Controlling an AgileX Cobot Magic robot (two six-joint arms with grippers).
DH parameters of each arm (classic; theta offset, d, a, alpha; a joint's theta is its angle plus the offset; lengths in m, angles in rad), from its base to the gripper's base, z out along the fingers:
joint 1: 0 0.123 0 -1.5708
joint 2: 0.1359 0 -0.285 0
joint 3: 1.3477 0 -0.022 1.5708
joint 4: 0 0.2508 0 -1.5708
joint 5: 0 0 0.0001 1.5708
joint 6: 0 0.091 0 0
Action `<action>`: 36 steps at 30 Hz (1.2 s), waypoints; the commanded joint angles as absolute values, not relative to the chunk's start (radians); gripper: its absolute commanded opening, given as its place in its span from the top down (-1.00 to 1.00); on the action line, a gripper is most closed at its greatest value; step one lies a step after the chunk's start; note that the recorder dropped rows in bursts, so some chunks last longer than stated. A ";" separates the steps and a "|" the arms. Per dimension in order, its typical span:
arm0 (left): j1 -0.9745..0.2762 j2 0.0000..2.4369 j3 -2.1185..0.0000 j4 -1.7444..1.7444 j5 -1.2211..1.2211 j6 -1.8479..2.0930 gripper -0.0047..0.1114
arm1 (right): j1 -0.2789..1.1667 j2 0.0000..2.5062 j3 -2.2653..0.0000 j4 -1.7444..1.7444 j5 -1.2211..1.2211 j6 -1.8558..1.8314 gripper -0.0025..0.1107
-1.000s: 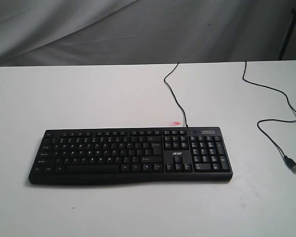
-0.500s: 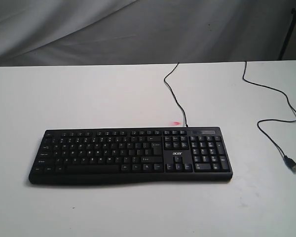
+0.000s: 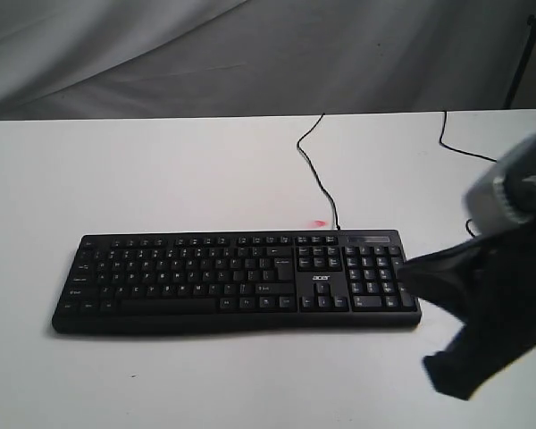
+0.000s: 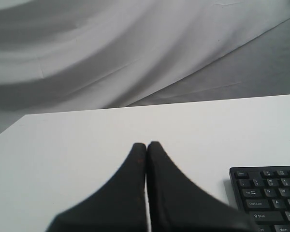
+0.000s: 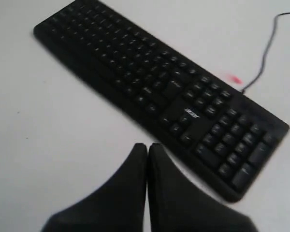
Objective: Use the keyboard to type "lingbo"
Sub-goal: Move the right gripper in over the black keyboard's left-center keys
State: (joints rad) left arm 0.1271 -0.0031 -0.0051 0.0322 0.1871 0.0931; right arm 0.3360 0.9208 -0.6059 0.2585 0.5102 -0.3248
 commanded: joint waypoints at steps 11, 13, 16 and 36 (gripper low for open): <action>0.123 0.000 0.000 0.032 0.183 0.090 0.91 | 0.489 1.535 -0.989 0.253 0.354 -0.449 0.96; 0.123 0.000 0.000 0.032 0.183 0.090 0.91 | 0.489 1.588 -0.999 0.253 0.301 -0.459 0.96; 0.123 0.000 0.000 0.032 0.183 0.090 0.91 | 0.489 1.650 -0.999 0.253 0.228 -0.493 0.96; 0.123 0.000 0.000 0.032 0.183 0.090 0.91 | 0.549 1.943 -1.063 0.247 -0.077 -0.569 0.96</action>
